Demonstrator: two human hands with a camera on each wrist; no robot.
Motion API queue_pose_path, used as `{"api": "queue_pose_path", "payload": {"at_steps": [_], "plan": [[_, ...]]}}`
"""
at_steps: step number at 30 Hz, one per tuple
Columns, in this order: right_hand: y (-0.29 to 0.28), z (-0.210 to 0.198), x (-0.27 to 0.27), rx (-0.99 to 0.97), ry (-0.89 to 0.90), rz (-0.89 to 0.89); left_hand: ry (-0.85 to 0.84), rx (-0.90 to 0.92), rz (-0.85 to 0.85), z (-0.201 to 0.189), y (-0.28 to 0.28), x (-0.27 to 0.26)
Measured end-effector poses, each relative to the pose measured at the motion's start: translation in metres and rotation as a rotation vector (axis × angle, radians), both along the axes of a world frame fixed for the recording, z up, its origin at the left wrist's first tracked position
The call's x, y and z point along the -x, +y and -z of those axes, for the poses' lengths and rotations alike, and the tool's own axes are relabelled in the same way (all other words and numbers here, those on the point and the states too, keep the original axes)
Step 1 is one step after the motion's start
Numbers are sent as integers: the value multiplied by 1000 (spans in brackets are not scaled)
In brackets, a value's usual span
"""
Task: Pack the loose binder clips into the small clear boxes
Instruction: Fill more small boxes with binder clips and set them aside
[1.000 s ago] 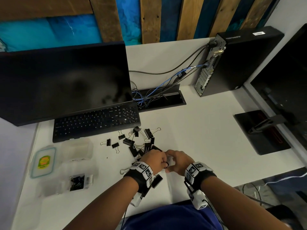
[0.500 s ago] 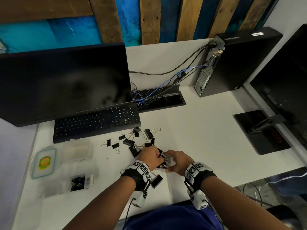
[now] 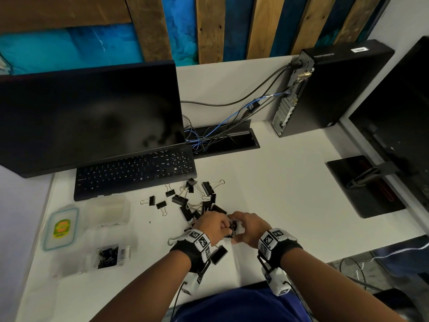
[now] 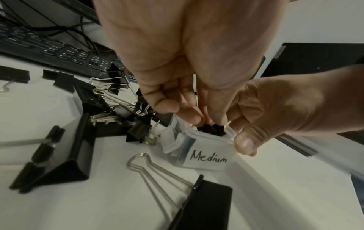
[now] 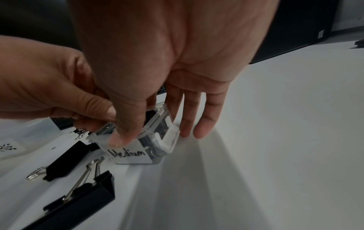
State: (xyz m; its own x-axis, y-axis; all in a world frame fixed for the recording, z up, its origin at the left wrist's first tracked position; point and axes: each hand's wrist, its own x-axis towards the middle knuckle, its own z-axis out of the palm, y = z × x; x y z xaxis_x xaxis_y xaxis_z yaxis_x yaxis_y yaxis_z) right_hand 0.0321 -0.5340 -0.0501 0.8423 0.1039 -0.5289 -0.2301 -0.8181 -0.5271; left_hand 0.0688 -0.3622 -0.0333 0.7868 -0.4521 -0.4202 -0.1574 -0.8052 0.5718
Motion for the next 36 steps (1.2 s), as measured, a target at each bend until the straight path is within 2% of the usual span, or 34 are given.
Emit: {"api": "queue_pose_path", "payload": {"at_steps": [4, 9, 15, 19, 23, 25, 30, 33, 36], "plan": [[-1, 1, 0, -6, 4, 6, -115, -9, -4, 4, -4, 2], [-1, 2, 0, -15, 3, 16, -141, -52, 164, 6, -5, 3], [0, -1, 2, -13, 3, 27, -64, 94, 26, 8, 10, -5], [1, -1, 1, 3, 21, 29, -94, 65, -27, 12, 26, -10], [2, -3, 1, 0, 19, 28, 40, 27, 119, 14, 25, -7], [2, -4, 1, 8, 17, 12, 26, -16, 183, 16, 22, -4], [-1, -11, 4, 45, -7, -82, -24, -44, 189, 18, 17, -2], [-7, -16, 8, 48, -85, -6, -39, -49, 181, 19, 15, -2], [-14, -16, 9, 134, -132, -45, -33, -48, 155, 20, 16, -2]]}}
